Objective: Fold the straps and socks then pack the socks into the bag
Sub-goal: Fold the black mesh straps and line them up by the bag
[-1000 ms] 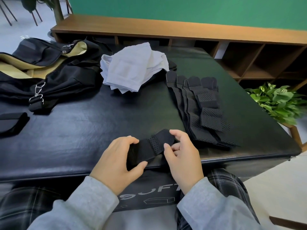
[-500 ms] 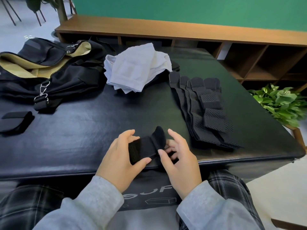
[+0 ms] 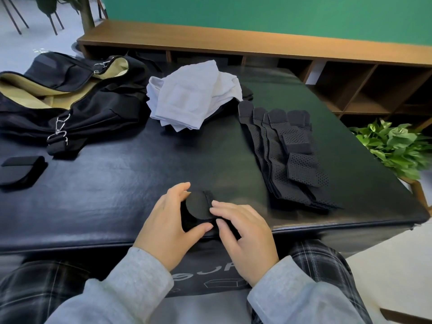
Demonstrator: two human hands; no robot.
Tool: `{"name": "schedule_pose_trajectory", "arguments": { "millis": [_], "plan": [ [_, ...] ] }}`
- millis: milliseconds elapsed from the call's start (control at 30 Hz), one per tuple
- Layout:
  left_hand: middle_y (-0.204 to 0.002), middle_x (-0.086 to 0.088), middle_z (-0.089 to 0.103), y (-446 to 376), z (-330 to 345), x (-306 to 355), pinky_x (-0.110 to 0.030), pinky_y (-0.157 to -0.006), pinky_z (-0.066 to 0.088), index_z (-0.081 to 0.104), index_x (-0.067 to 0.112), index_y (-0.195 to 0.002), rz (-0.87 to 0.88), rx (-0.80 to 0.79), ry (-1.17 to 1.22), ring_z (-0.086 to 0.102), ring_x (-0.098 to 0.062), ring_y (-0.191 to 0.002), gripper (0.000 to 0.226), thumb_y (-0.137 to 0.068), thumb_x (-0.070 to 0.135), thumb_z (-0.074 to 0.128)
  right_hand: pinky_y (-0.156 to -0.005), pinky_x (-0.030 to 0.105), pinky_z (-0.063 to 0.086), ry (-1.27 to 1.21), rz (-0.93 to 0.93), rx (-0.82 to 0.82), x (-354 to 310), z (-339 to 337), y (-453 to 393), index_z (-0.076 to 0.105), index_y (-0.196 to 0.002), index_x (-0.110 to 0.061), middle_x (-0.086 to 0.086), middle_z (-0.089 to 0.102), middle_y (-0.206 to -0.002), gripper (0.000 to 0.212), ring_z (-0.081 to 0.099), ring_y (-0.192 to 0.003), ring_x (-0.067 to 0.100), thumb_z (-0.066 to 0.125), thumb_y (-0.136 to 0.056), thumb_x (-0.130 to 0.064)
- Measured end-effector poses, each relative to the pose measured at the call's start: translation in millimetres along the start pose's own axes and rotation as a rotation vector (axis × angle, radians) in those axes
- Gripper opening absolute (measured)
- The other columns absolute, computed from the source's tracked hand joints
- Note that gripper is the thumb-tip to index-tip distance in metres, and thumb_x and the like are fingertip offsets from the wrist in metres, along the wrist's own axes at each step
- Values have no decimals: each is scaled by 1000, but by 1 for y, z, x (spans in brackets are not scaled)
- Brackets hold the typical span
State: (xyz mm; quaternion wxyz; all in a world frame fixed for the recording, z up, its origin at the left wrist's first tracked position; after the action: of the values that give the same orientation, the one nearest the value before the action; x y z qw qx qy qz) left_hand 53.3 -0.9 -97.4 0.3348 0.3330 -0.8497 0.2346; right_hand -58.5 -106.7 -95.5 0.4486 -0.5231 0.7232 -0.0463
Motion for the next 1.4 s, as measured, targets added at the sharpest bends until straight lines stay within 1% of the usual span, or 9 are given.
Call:
{"name": "schedule_pose_trajectory", "arguments": {
  "millis": [200,400,500,600,733,933,1000,1133,1400],
  "plan": [
    [-117,28,41,0,3,3,2,-87,26,37,26,-132,79,-19,-57,35,3,-117,70,-73,34,73,-75,29,43,260,-75,-113,-14,13,-1,56,-115,-39,-13,53,-125,41,49,-95,10,44,-80,-20],
    [-120,21,41,1,5,5,-5,-86,28,53,25,-111,185,-32,-151,38,1,-114,47,-73,51,47,-79,28,37,245,-94,-228,-17,18,0,59,-111,-42,-15,48,-136,40,45,-101,11,45,-80,-22],
    [-115,13,50,1,-2,-1,-9,-90,31,59,17,-105,194,-3,-172,40,-4,-111,42,-75,46,55,-82,27,35,204,-105,-269,-17,16,0,53,-123,-40,-17,42,-141,39,46,-107,8,48,-85,-31],
    [-113,4,57,-1,-23,-17,-20,-89,31,62,14,-99,115,72,-238,48,-17,-108,33,-73,28,77,-83,26,35,276,-66,-278,-15,18,-3,41,-137,-31,-15,40,-145,50,43,-117,6,43,-87,-40],
    [-111,-1,55,-6,-64,-45,-26,-85,30,62,17,-91,-11,174,-304,50,-26,-102,24,-73,22,77,-75,30,43,505,-126,-349,-21,31,-8,55,-129,-26,-9,50,-139,48,46,-128,12,37,-90,-46],
    [-119,-6,51,-12,-107,-79,-27,-87,31,62,10,-95,-152,316,-369,44,-25,-106,23,-78,19,73,-68,33,44,591,-173,-393,-29,51,-20,60,-126,-18,-4,55,-135,53,51,-125,16,32,-89,-44],
    [-114,-6,52,-13,-115,-85,-26,-85,32,62,8,-95,-167,352,-388,44,-23,-102,22,-78,16,72,-73,36,43,606,-196,-402,-32,59,-25,60,-126,-16,-3,55,-134,53,52,-124,17,32,-89,-42],
    [-106,-7,51,-14,-128,-93,-29,-80,36,63,7,-96,-152,403,-418,45,-26,-99,19,-77,8,68,-100,53,39,642,-219,-446,-33,74,-34,57,-129,-15,-1,53,-137,54,49,-127,21,29,-90,-39],
    [-89,-6,60,-20,-140,-96,-31,-81,37,69,10,-82,-6,460,-544,44,-21,-95,5,-78,12,67,-105,45,35,634,-212,-602,-32,92,-48,47,-138,-17,-2,43,-146,59,39,-135,21,23,-91,-44]
  ]
}}
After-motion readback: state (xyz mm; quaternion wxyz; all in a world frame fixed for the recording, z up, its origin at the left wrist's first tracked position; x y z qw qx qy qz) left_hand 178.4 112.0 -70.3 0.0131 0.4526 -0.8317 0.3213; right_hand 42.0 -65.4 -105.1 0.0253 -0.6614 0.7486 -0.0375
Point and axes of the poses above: each hand's wrist, its own y-axis away from the middle knuckle, its own z-axis out of the palm, x = y × z, the point moved 7 cm from there along -y, towards the middle knuckle
